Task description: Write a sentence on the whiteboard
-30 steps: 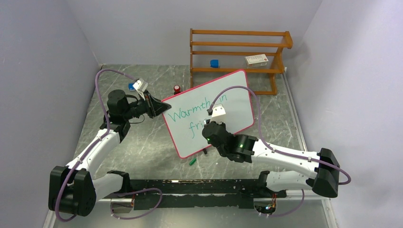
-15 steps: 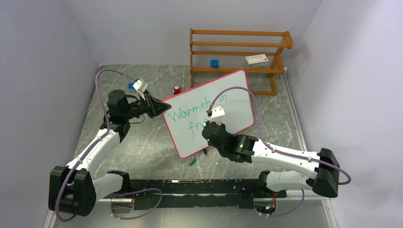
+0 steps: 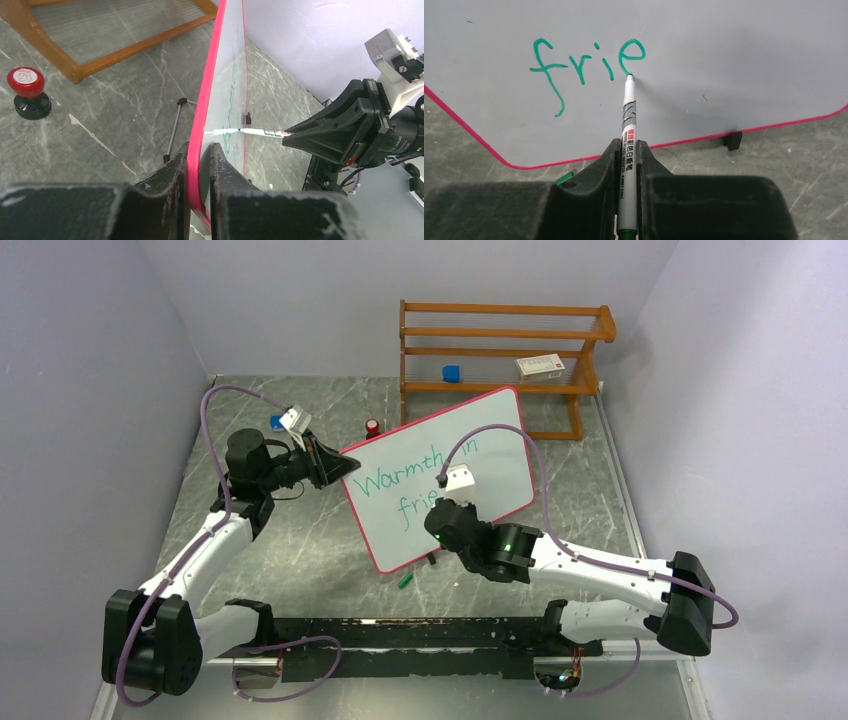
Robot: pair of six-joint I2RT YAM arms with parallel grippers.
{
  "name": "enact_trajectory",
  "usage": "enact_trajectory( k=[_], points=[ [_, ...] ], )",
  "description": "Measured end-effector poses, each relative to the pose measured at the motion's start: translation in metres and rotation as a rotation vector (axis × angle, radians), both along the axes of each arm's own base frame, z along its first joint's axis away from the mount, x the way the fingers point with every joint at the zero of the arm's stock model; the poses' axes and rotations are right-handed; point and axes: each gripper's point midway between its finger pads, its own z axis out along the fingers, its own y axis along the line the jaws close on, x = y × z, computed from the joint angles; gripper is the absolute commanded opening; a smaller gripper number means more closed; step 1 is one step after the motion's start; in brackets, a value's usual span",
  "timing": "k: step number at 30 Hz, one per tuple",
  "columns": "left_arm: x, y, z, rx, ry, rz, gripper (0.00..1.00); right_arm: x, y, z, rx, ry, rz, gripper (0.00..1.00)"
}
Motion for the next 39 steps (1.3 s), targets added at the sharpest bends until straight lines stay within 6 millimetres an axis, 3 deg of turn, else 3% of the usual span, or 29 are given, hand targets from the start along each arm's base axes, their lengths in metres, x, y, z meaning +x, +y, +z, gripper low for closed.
enact_trajectory(
  k=[12, 22, 39],
  points=[
    [0.000, 0.000, 0.001, 0.000, -0.001, -0.001, 0.05, 0.002, -0.014, -0.001, -0.009, -0.015, -0.054, 0.00],
    [0.000, 0.000, 0.001, -0.001, -0.002, -0.001, 0.05, 0.003, -0.012, 0.017, 0.057, -0.051, -0.053, 0.00],
    [0.000, 0.000, 0.001, -0.001, -0.002, -0.002, 0.05, 0.015, -0.014, 0.019, 0.052, -0.076, -0.077, 0.00]
  ],
)
